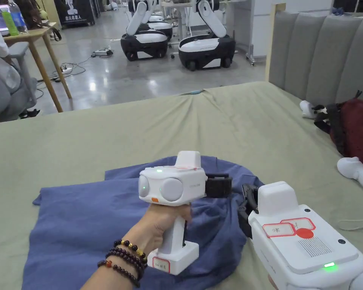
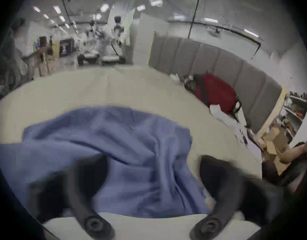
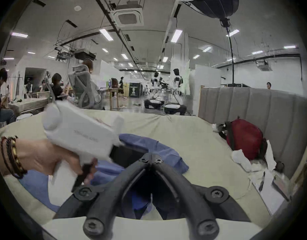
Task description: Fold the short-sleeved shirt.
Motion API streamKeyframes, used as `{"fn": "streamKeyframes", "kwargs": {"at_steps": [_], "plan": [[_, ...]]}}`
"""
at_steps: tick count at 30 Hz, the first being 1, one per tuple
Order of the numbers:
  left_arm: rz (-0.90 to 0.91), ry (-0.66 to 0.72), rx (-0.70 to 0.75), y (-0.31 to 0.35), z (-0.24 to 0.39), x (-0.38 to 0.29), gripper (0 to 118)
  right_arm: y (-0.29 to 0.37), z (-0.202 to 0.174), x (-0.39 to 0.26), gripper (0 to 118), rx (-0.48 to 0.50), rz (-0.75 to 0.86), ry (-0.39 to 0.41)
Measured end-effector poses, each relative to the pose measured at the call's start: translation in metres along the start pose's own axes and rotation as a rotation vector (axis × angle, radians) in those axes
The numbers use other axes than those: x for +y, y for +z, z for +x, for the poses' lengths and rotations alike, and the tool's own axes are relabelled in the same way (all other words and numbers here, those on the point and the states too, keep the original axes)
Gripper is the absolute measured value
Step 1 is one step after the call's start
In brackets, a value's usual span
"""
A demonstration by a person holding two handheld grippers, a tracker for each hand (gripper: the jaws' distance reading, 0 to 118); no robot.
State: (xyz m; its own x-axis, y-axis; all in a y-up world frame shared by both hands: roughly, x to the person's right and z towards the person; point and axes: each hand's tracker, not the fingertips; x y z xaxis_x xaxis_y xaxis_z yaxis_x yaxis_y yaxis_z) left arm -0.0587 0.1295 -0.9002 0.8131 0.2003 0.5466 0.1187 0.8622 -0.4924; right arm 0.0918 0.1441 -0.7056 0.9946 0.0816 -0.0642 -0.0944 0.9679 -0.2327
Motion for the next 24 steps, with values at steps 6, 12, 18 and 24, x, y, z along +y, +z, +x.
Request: {"fn": "streamKeyframes", "kwargs": {"at_steps": [6,12,18,24], "plan": [[0.248,0.047,0.187,0.152,-0.043,0.025,105,-0.007,-0.027,0.028,0,0.081,0.04,0.048],[0.285,0.058,0.471,0.288,-0.076,-0.035,34,0.004,-0.047,0.036,0,0.114,0.062,0.045],[0.202,0.157,0.568,0.344,-0.097,-0.087,0,0.015,-0.061,0.031,1,0.134,0.059,0.042],[0.178,0.144,0.552,0.327,-0.11,-0.078,0,0.019,-0.065,0.039,0,0.142,0.061,0.056]]}}
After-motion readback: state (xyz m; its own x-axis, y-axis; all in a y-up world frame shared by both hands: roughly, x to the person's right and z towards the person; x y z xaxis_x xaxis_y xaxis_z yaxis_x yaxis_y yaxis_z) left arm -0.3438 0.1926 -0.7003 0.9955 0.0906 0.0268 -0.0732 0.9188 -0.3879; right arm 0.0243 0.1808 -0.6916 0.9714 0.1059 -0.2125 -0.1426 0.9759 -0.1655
